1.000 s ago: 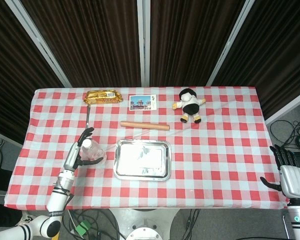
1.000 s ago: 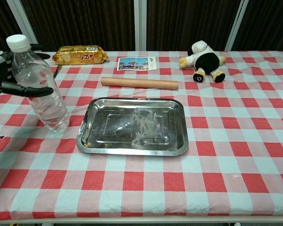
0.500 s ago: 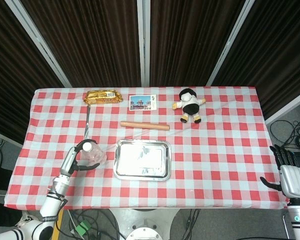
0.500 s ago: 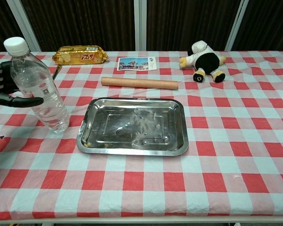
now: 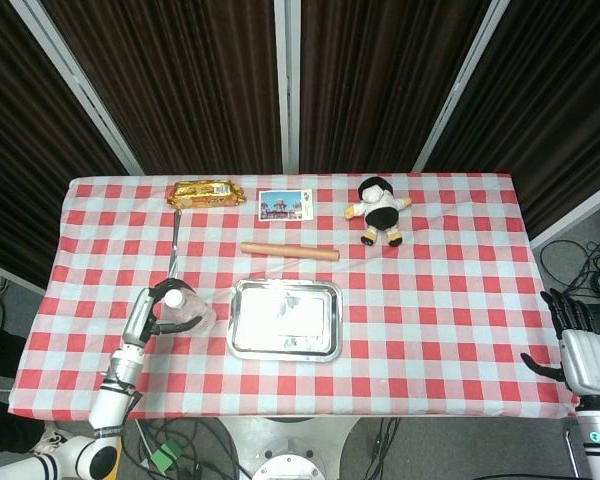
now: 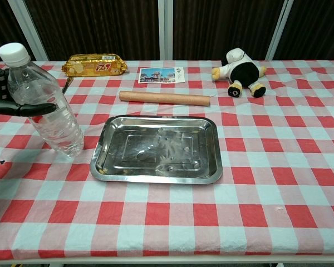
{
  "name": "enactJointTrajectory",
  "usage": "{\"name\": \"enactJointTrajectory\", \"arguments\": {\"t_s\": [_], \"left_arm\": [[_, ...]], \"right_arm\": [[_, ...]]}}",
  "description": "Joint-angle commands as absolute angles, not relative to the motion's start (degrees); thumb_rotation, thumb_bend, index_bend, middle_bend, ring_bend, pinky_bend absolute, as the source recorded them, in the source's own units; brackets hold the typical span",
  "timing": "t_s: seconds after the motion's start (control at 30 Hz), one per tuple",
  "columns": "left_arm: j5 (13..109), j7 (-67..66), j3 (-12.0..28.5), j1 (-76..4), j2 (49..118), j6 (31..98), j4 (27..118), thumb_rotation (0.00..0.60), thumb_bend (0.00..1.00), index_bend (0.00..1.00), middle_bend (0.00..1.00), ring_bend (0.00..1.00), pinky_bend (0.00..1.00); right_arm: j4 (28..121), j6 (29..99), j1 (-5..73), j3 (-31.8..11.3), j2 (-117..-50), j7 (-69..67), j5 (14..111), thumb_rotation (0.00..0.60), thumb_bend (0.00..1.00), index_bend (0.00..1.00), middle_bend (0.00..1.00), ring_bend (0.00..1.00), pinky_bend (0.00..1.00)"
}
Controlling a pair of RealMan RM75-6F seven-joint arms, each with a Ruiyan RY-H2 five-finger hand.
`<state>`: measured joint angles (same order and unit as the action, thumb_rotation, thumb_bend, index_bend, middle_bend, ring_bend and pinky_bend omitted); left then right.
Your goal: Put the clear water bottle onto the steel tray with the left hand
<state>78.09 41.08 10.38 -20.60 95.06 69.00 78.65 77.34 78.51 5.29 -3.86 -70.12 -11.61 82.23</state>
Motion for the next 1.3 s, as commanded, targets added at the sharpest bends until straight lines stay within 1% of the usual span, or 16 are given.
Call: {"name": "enactJointTrajectory", "arguments": {"t_s": [0.03, 0.17, 0.3, 0.43, 0.53, 0.6, 0.7, 0.77, 0.8, 0.87, 0.97, 1.03, 1.1, 1.17, 1.2, 1.3], "left_arm": [[77.7, 40.59, 11.05, -21.02, 95.16, 68.92, 78.86, 0.6, 0.22, 0.58, 0.61, 0.46, 0.5], [77.83, 39.73, 12.54, -22.16, 94.58, 68.85, 79.75, 0.6, 0.22, 0.58, 0.61, 0.46, 0.5], [78.59, 38.24, 15.35, -24.23, 92.32, 68.92, 82.0, 0.6, 0.22, 0.58, 0.61, 0.46, 0.5], [78.43, 35.98, 21.12, -28.13, 87.9, 67.86, 86.51, 0.6, 0.22, 0.59, 0.62, 0.47, 0.51], [75.55, 34.37, 24.84, -30.22, 85.1, 66.0, 90.13, 0.6, 0.22, 0.6, 0.63, 0.49, 0.53], [73.9, 33.59, 24.14, -29.77, 84.04, 64.94, 90.91, 0.6, 0.23, 0.6, 0.63, 0.5, 0.53], [69.41, 34.84, 19.25, -27.21, 85.32, 61.72, 87.85, 0.6, 0.23, 0.6, 0.63, 0.5, 0.53], [68.6, 35.15, 18.28, -26.87, 86.34, 61.18, 86.06, 0.6, 0.23, 0.6, 0.63, 0.5, 0.53], [69.41, 35.16, 18.33, -26.83, 86.42, 61.98, 85.84, 0.6, 0.23, 0.6, 0.63, 0.5, 0.53], [72.68, 35.42, 20.12, -27.87, 85.69, 64.42, 86.76, 0.6, 0.23, 0.6, 0.63, 0.5, 0.53], [75.01, 35.63, 24.86, -30.79, 84.08, 66.39, 89.26, 0.6, 0.23, 0.6, 0.63, 0.5, 0.53], [74.43, 34.65, 25.04, -31.56, 83.8, 65.77, 89.42, 0.6, 0.23, 0.6, 0.63, 0.5, 0.53], [73.43, 34.31, 21.96, -30.37, 84.36, 64.57, 88.13, 0.6, 0.23, 0.6, 0.63, 0.5, 0.53], [71.74, 36.66, 17.14, -26.92, 84.79, 63.42, 87.17, 0.6, 0.23, 0.6, 0.63, 0.5, 0.53], [71.39, 37.18, 15.91, -26.3, 85.23, 62.84, 86.26, 0.6, 0.23, 0.6, 0.63, 0.5, 0.53], [71.45, 37.67, 15.9, -26.57, 86.42, 62.7, 84.01, 0.6, 0.23, 0.6, 0.63, 0.5, 0.53]], "right_arm": [[77.35, 78.53, 5.29, -3.87, -70.12, -11.59, 82.23, 0.6, 0.1, 0.06, 0.03, 0.0, 0.0], [77.4, 78.58, 5.28, -3.96, -70.06, -11.67, 82.14, 0.6, 0.1, 0.06, 0.03, 0.0, 0.0], [77.57, 78.63, 5.28, -4.09, -69.94, -11.67, 82.02, 0.6, 0.1, 0.06, 0.03, 0.0, 0.0], [77.77, 78.83, 5.25, -4.17, -69.8, -11.75, 82.07, 0.6, 0.1, 0.06, 0.03, 0.0, 0.0], [77.95, 79.21, 5.13, -4.21, -69.66, -11.89, 82.2, 0.6, 0.1, 0.06, 0.03, 0.0, 0.0], [78.03, 79.46, 5.03, -4.2, -69.52, -12.13, 82.34, 0.6, 0.1, 0.06, 0.03, 0.0, 0.0], [78.06, 79.75, 4.9, -4.2, -69.29, -12.68, 82.51, 0.6, 0.1, 0.06, 0.03, 0.0, 0.0], [78.11, 79.84, 4.87, -4.24, -69.19, -12.83, 82.51, 0.6, 0.1, 0.06, 0.03, 0.0, 0.0], [78.1, 79.88, 4.86, -4.27, -69.18, -12.86, 82.5, 0.6, 0.1, 0.06, 0.03, 0.0, 0.0], [78.04, 79.62, 4.94, -4.27, -69.26, -12.77, 82.38, 0.6, 0.1, 0.06, 0.03, 0.0, 0.0], [78.01, 79.2, 5.12, -4.11, -69.46, -12.25, 82.43, 0.6, 0.1, 0.06, 0.03, 0.0, 0.0], [78.05, 79.05, 5.16, -3.98, -69.56, -11.99, 82.48, 0.6, 0.1, 0.06, 0.03, 0.0, 0.0], [78.08, 79.06, 5.17, -4.02, -69.53, -12.06, 82.46, 0.6, 0.1, 0.06, 0.03, 0.0, 0.0], [78.01, 79.04, 5.11, -4.11, -69.44, -12.27, 82.25, 0.6, 0.1, 0.06, 0.03, 0.0, 0.0], [78.0, 79.06, 5.09, -4.15, -69.41, -12.35, 82.17, 0.6, 0.1, 0.06, 0.03, 0.0, 0.0], [78.02, 79.24, 5.07, -4.22, -69.37, -12.42, 82.23, 0.6, 0.1, 0.06, 0.03, 0.0, 0.0]]}}
